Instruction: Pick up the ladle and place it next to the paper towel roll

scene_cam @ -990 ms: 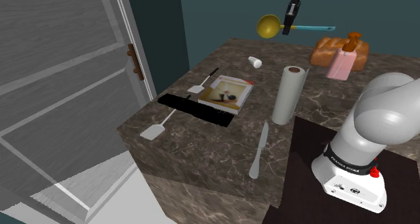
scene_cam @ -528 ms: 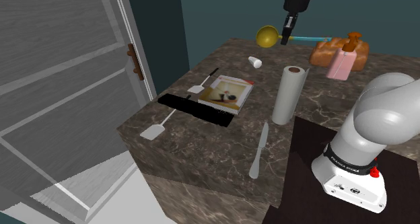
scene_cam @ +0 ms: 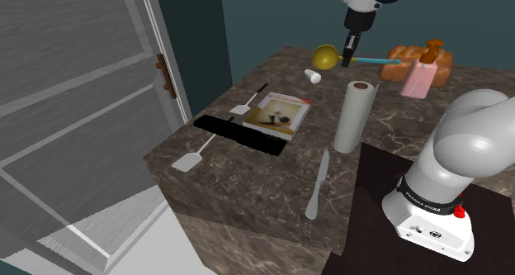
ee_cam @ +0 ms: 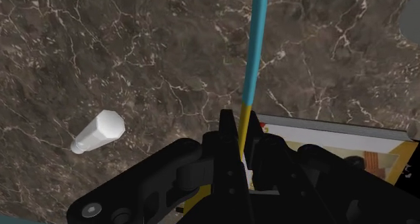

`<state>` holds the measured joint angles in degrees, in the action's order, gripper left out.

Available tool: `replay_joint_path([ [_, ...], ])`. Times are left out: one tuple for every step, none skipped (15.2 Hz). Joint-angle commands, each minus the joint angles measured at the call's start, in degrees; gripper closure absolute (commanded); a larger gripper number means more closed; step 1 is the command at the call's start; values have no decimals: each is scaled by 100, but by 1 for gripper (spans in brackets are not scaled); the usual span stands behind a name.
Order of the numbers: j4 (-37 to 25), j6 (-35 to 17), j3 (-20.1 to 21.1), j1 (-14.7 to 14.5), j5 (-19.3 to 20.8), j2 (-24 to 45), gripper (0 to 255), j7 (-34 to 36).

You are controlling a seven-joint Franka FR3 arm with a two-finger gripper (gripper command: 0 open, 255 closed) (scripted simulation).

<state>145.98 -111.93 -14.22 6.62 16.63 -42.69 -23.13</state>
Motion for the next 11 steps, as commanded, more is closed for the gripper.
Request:
replay_joint_path([
  [169,-181,-23,11,31,12,255,29],
  [240,-261,-35,17,47,21,255,39],
  [309,-341,-48,23,62,32,255,49],
  [378,-422,-62,30,78,45,255,59],
  [445,-504,-75,36,95,60,255,69],
  [512,-586,-89,42,111,77,255,79],
  [577,-670,-102,49,128,95,255,90],
  [642,-754,-116,56,145,115,255,100],
  [705,-839,-130,62,163,137,255,111],
  [768,-925,-144,69,181,162,255,121],
  [829,-1012,-159,76,199,188,255,132],
])
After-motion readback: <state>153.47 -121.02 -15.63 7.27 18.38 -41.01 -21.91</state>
